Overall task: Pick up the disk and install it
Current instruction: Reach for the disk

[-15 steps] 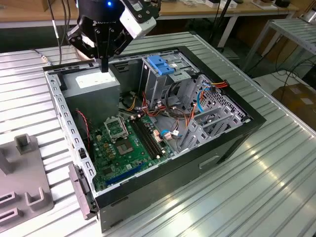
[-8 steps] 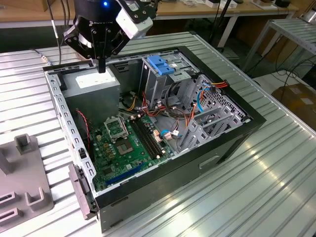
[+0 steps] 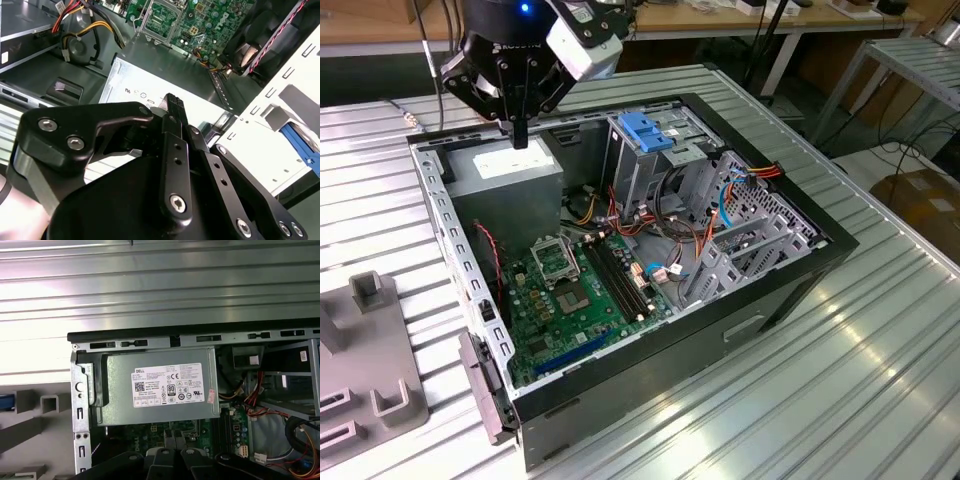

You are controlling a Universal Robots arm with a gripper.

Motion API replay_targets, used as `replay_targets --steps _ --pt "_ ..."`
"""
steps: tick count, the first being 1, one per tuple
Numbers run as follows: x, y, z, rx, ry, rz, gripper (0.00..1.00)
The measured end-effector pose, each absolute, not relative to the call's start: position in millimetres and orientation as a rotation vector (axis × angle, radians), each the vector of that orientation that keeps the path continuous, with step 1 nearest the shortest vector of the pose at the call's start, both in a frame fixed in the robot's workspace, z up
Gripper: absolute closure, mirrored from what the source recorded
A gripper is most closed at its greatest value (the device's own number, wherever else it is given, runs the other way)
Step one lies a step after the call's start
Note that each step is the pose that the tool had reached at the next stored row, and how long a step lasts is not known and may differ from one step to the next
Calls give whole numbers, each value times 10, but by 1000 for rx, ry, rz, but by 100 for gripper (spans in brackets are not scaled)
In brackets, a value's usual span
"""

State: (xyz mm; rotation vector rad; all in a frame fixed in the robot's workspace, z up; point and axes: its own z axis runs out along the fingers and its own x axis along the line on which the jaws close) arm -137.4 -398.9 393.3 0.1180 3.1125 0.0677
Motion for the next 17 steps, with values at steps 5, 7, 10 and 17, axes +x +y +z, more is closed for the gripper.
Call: replay_targets --steps 5,7,10,17 --pt "-1414 -3989 3933 118 3112 68 90" --pt "-1439 -3989 3933 118 3112 68 90" --pt "-1455 -3989 3933 118 3112 68 90" --pt "-1501 -3989 3933 118 3113 68 90"
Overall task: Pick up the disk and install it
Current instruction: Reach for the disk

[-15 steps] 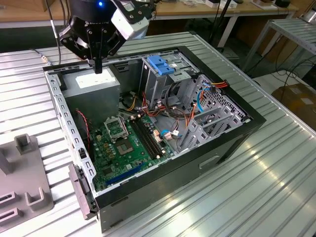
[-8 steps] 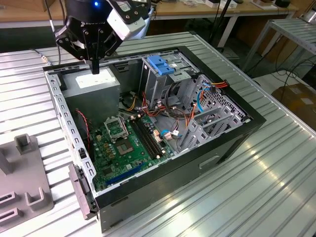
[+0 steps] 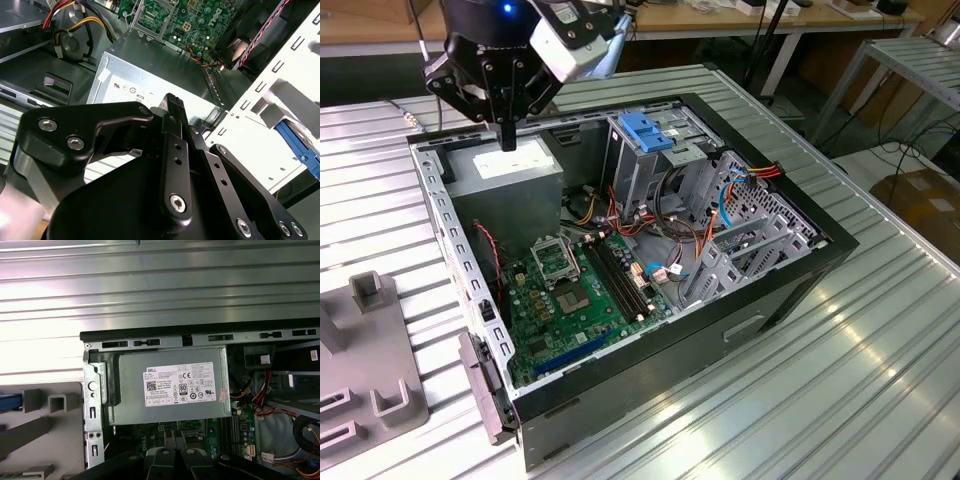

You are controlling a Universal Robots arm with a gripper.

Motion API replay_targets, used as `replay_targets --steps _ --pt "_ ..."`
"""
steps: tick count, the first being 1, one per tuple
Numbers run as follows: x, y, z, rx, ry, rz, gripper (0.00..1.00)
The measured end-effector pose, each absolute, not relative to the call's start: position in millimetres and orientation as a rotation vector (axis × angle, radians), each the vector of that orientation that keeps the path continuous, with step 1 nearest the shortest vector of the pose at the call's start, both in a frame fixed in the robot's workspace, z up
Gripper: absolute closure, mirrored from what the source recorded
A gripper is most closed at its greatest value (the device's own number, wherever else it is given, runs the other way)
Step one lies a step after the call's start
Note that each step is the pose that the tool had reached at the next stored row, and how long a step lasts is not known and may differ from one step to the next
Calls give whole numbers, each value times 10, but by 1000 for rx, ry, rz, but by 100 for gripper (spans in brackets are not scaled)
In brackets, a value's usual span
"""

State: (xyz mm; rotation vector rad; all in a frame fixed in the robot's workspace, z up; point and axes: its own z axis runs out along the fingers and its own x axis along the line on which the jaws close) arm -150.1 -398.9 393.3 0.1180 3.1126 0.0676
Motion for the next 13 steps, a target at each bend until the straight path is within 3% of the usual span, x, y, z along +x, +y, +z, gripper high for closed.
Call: replay_targets --steps 13 --pt "-1586 -3989 3933 118 3112 68 90"
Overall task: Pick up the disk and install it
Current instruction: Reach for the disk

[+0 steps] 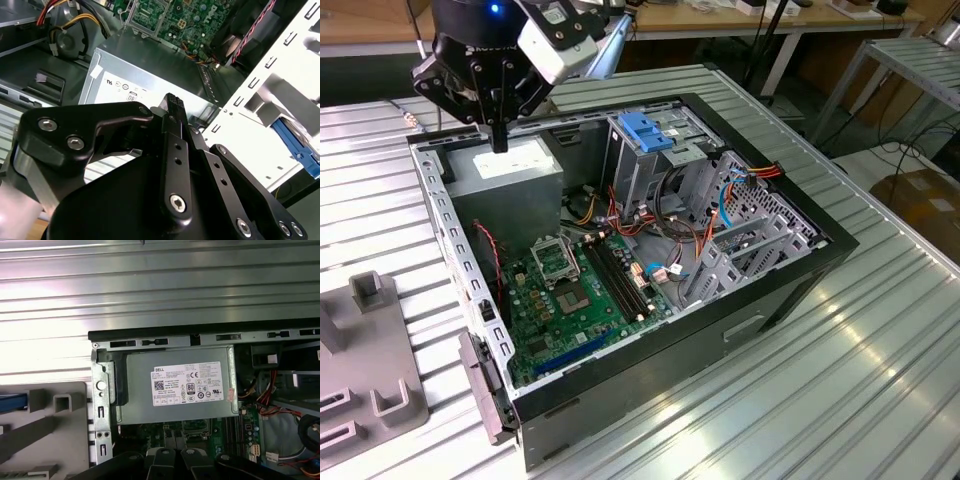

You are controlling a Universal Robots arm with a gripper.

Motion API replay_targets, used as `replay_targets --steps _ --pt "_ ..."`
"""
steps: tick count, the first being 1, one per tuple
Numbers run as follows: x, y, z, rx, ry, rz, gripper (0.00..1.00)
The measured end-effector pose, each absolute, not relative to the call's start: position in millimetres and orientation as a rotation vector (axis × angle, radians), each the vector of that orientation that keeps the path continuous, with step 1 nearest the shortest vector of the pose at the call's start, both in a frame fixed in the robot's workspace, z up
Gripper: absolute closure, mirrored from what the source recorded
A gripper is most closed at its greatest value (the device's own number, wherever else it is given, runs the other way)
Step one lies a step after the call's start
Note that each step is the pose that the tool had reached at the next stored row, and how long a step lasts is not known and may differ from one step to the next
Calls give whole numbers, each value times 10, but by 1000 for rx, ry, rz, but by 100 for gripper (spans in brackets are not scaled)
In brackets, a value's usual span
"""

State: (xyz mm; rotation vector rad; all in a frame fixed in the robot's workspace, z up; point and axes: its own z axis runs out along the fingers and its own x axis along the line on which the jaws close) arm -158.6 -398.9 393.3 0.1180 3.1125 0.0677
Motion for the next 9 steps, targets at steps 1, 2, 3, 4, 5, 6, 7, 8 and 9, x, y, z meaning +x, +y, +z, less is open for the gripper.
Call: replay_targets --steps 1,2,3,4,5,6,7,8,9 --pt "-1598 -3989 3933 118 3112 68 90" --pt "-1606 -3989 3933 118 3112 68 90" --pt "-1613 -3989 3933 118 3113 68 90" --pt "-1623 -3989 3933 118 3113 68 90" --pt "-1631 -3990 3933 118 3113 68 90" --pt "-1641 -3989 3933 118 3112 68 90" --pt "-1648 -3989 3933 118 3113 68 90" --pt "-1662 -3989 3933 118 3112 68 90" --pt "-1670 -3989 3933 118 3112 68 90"
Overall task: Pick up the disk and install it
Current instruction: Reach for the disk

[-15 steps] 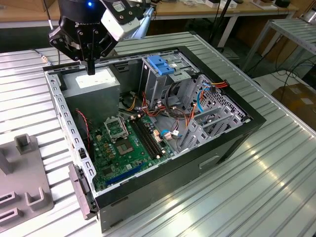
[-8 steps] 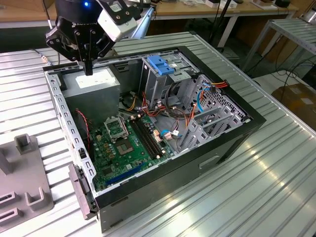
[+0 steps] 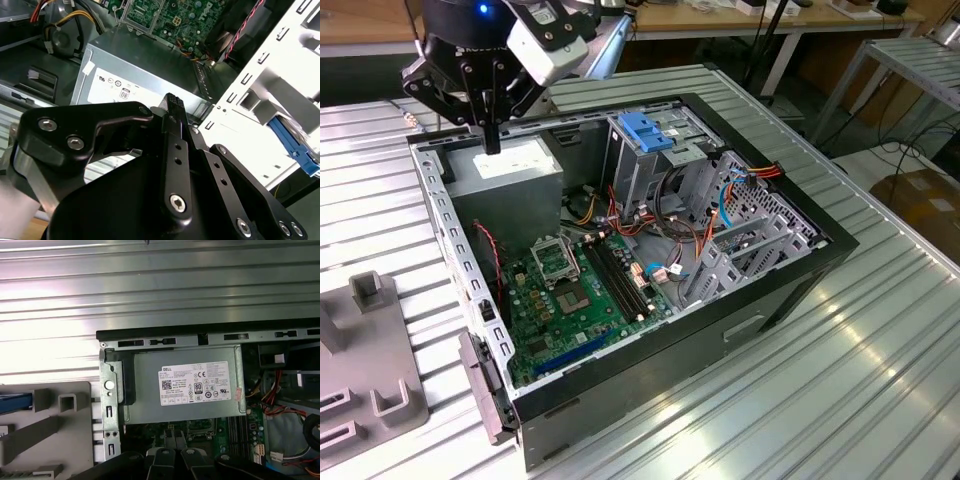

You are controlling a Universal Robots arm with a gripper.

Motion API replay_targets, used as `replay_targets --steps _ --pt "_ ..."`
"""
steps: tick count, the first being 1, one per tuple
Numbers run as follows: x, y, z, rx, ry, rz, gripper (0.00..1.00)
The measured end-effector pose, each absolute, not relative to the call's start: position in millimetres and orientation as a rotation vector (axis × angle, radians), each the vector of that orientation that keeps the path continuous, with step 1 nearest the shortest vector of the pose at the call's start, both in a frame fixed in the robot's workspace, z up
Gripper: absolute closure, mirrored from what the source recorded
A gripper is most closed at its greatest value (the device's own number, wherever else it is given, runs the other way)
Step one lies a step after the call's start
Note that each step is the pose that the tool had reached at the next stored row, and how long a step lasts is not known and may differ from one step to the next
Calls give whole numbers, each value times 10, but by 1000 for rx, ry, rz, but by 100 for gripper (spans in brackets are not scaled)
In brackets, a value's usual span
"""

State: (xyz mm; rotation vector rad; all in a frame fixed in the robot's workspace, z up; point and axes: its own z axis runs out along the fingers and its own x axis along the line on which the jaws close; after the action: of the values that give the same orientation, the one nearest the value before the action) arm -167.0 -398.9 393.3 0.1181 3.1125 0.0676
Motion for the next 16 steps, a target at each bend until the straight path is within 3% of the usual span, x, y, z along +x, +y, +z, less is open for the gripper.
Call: replay_targets --steps 16 --pt "-1900 -3989 3933 118 3112 68 90"
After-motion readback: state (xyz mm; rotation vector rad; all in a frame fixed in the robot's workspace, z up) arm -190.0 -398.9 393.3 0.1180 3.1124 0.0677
